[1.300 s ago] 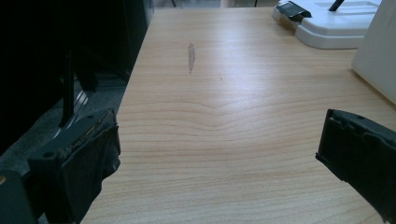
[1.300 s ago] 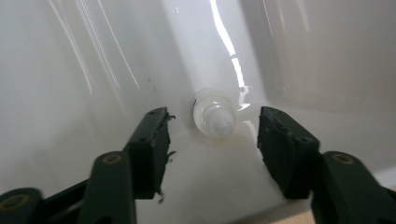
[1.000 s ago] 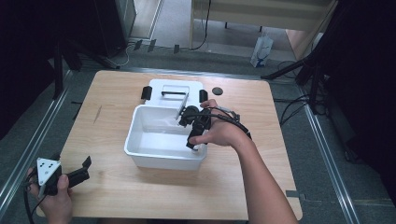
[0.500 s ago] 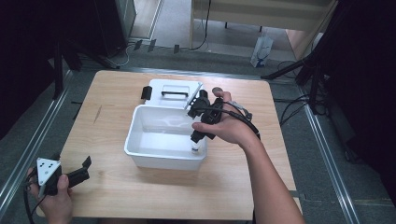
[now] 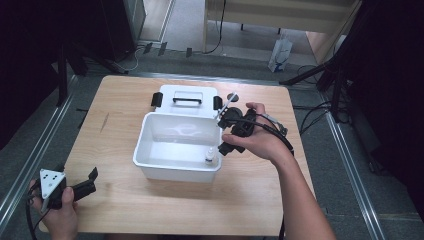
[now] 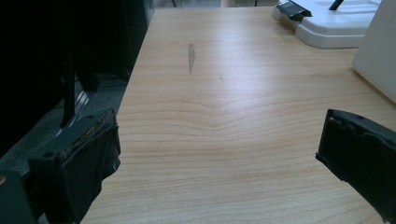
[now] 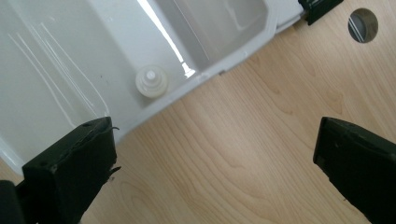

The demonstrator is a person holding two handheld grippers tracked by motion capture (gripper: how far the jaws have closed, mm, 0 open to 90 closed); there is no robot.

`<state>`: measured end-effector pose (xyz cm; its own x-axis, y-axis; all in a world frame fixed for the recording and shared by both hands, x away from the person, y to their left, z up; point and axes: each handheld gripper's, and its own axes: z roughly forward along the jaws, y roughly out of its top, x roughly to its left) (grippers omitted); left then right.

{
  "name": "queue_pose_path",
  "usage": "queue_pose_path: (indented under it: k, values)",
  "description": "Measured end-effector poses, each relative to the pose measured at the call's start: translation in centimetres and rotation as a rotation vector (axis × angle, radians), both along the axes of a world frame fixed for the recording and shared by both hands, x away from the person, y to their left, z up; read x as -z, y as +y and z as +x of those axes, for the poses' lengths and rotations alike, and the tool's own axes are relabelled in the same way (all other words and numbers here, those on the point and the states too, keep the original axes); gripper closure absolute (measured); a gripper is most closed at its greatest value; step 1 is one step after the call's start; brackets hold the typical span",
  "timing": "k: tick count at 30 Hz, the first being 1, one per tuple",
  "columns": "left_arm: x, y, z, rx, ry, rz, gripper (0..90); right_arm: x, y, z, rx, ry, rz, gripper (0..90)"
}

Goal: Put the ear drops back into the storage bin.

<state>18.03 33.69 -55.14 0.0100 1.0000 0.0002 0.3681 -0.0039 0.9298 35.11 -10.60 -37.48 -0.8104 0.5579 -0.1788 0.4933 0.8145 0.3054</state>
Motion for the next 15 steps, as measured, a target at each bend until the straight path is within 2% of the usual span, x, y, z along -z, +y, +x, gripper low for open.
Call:
queue_pose_path:
  k: [5,15]
  values:
    - [0.0,0.0,0.0,-0.001,0.000,0.002,0.0,0.5,-2.0,-0.2,0.036,-0.002,0.007,0.0]
    - [0.0,0.0,0.0,-0.002,-0.001,0.003,0.0,1.5,-4.8,-0.7,0.095,-0.001,0.017,0.0]
